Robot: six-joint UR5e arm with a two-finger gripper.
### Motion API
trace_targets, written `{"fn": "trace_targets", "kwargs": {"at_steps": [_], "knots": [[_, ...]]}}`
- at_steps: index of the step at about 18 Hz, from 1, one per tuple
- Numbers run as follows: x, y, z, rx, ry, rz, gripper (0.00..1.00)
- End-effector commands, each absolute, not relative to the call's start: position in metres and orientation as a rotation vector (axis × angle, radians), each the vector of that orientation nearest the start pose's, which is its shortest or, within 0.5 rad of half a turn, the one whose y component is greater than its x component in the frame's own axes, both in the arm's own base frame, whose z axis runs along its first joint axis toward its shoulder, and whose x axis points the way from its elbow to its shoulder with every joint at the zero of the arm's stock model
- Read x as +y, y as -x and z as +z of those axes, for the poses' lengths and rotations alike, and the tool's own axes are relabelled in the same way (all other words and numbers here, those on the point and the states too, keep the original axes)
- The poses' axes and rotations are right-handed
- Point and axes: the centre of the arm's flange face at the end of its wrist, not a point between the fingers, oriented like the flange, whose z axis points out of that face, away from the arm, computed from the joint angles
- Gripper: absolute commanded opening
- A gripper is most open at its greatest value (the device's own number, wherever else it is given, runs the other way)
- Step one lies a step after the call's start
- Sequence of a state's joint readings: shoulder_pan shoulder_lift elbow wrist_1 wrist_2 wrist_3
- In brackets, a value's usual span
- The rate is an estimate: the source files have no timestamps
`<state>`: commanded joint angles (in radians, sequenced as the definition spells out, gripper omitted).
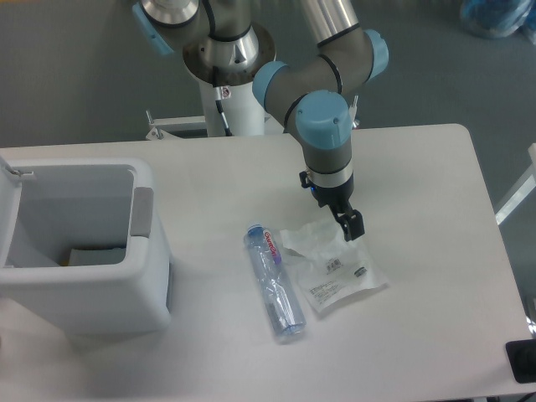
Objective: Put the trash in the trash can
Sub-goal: 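Move the gripper to the plastic bag's edge and close on it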
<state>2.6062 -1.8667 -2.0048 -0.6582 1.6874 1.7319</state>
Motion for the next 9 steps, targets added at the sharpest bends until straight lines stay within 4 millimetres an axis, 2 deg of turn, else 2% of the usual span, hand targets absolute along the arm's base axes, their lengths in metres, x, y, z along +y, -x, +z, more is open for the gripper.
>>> {"fn": "trace_targets", "kwargs": {"at_steps": [3, 9], "knots": [[0.367, 0.393, 0.215, 1.049, 3.034, 0.296, 1.00], [0.373, 0.401, 0.199, 1.041, 3.039, 0.282, 1.00]]}}
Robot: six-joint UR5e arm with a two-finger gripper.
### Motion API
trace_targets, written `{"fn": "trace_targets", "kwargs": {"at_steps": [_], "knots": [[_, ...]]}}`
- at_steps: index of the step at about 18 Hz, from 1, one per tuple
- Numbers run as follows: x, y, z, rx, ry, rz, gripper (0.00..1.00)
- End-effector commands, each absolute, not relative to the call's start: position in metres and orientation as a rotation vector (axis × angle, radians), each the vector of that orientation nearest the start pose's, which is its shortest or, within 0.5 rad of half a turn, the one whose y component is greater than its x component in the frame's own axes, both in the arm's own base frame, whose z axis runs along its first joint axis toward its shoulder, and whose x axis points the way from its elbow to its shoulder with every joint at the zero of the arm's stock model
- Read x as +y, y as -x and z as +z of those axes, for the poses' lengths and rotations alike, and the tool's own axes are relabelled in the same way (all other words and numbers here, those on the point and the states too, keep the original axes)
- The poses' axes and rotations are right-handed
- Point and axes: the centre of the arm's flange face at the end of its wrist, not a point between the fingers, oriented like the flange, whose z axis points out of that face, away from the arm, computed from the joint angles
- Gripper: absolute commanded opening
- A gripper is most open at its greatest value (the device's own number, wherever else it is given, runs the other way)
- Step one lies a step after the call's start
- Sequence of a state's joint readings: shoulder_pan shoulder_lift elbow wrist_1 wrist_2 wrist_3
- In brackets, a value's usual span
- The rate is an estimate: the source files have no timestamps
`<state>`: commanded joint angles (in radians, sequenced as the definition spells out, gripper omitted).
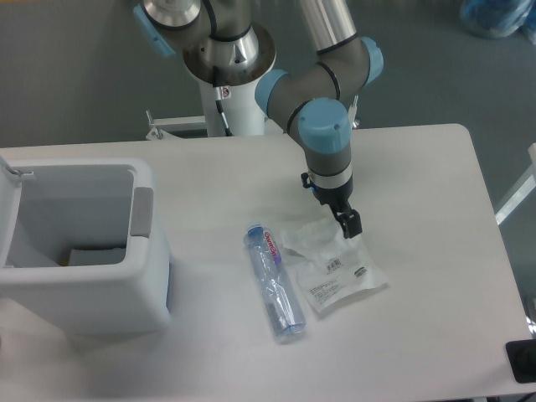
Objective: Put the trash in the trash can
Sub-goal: 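Move the gripper to the plastic bag's edge and close on it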
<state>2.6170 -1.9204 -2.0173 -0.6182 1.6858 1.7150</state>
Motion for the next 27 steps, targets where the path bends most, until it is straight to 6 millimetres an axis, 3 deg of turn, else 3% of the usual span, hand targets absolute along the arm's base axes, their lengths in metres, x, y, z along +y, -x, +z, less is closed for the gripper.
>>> {"fn": "trace_targets", "kwargs": {"at_steps": [9, 13, 14, 15, 21, 26, 27], "knots": [[0.385, 0.421, 0.195, 0.989, 3.040, 0.336, 0.99], [0.385, 0.419, 0.196, 0.962, 3.047, 0.337, 0.47], [0.384, 0.419, 0.197, 0.945, 3.050, 0.340, 0.27], [0.384, 0.419, 0.198, 0.926, 3.055, 0.340, 0.00], [0.385, 0.423, 0.207, 0.908, 3.047, 0.363, 0.00], [0.388, 0.438, 0.246, 0.876, 3.035, 0.427, 0.00], [0.385, 0.441, 0.263, 0.851, 3.036, 0.442, 0.00]]}}
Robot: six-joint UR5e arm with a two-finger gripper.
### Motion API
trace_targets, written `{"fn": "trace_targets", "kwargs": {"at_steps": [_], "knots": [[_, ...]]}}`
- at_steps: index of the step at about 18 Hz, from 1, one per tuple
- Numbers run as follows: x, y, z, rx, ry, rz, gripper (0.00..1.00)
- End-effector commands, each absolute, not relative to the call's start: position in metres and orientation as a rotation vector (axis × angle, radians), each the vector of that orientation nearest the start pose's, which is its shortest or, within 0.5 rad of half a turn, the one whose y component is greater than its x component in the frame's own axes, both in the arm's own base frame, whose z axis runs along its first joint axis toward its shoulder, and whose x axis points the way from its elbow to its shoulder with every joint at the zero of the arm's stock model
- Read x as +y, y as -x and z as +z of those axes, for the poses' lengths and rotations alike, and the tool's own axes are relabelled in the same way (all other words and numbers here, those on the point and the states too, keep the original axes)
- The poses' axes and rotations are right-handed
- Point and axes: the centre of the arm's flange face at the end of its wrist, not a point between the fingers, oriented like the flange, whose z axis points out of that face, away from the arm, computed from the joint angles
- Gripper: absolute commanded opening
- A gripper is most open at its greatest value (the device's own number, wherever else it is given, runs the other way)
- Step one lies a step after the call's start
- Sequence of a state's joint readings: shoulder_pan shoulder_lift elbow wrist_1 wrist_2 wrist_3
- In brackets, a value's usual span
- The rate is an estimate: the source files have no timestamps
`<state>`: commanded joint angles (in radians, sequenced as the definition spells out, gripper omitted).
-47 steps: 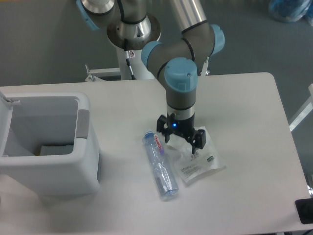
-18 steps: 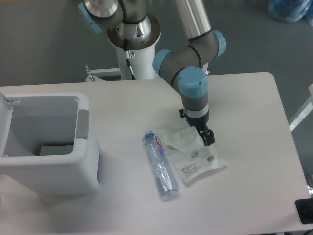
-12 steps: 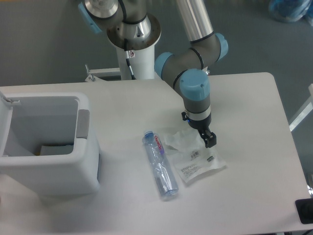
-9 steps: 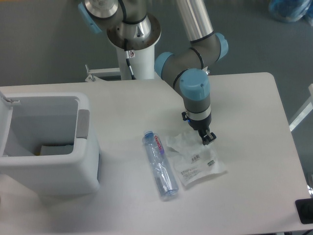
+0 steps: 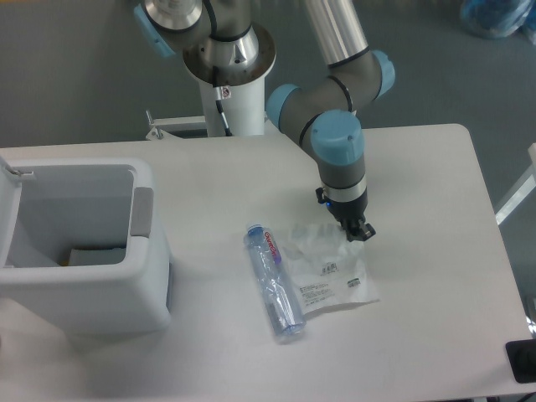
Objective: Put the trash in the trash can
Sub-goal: 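Move the gripper to the plastic bag's edge and close on it, then lift the clear plastic bag and carry it over the trash bin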
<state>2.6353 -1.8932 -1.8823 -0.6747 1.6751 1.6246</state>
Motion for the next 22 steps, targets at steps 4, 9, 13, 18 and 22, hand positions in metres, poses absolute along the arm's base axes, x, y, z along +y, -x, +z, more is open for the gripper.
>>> {"fn": "trace_targets", "kwargs": {"at_steps": [4, 9, 13, 18, 22], "knots": [[0.370, 0.459, 0.326, 0.733, 2.977, 0.351, 0.00], [0.371, 0.456, 0.419, 0.414, 2.898, 0.192, 0.00], [0.387, 0.406, 0.478, 0.132, 2.791, 0.130, 0.00], [0.437, 0.314, 0.521, -0.151, 2.680, 0.003, 0.00], [0.455, 0.260, 0.550, -0.303, 2.545, -0.171, 0.00]]}}
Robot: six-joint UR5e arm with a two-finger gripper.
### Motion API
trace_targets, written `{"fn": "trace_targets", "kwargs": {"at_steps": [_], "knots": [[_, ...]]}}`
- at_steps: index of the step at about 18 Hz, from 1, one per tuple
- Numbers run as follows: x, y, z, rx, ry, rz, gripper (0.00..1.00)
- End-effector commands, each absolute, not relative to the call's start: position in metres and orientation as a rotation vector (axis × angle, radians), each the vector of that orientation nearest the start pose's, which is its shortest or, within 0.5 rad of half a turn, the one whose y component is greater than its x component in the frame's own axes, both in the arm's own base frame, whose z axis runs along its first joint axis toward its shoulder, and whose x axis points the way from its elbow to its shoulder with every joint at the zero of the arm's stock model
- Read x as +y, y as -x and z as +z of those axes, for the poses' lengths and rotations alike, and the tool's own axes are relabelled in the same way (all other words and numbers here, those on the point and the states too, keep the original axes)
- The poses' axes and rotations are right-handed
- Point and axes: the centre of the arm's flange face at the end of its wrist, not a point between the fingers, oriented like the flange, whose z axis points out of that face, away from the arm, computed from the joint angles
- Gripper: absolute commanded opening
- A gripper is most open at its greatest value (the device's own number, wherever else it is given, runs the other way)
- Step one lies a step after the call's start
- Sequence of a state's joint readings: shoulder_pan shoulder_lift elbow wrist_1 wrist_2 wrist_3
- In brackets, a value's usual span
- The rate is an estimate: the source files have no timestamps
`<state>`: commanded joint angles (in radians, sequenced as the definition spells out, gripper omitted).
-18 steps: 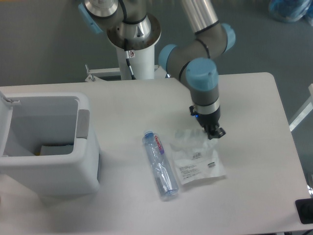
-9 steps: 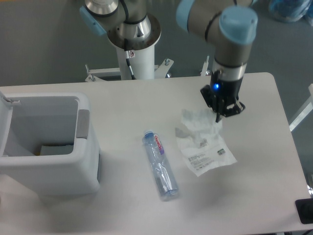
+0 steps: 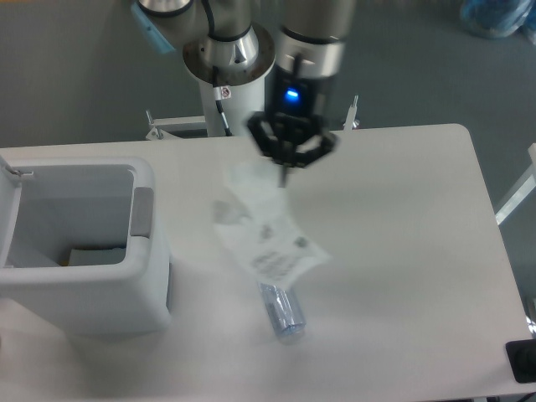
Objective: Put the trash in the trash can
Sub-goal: 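Lift the clear plastic bag and carry it over the trash bin, then lower the bag into the bin and open the gripper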
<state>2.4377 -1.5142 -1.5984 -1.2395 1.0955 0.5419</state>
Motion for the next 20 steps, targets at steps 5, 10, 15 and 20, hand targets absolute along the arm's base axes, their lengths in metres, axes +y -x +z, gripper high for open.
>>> {"fn": "trace_targets", "kwargs": {"at_steps": [5, 10, 15, 20], "knots": [[0.479, 0.204, 0.570, -0.369, 2.423, -0.373, 0.00], [0.507, 0.163, 0.570, -0.385, 2.343, -0.541, 0.00], [0.520, 0.120, 0.563, -0.365, 2.378, -0.626, 0.00], [0.520, 0.113, 0.544, -0.401, 2.409, -0.657, 0.00]]}}
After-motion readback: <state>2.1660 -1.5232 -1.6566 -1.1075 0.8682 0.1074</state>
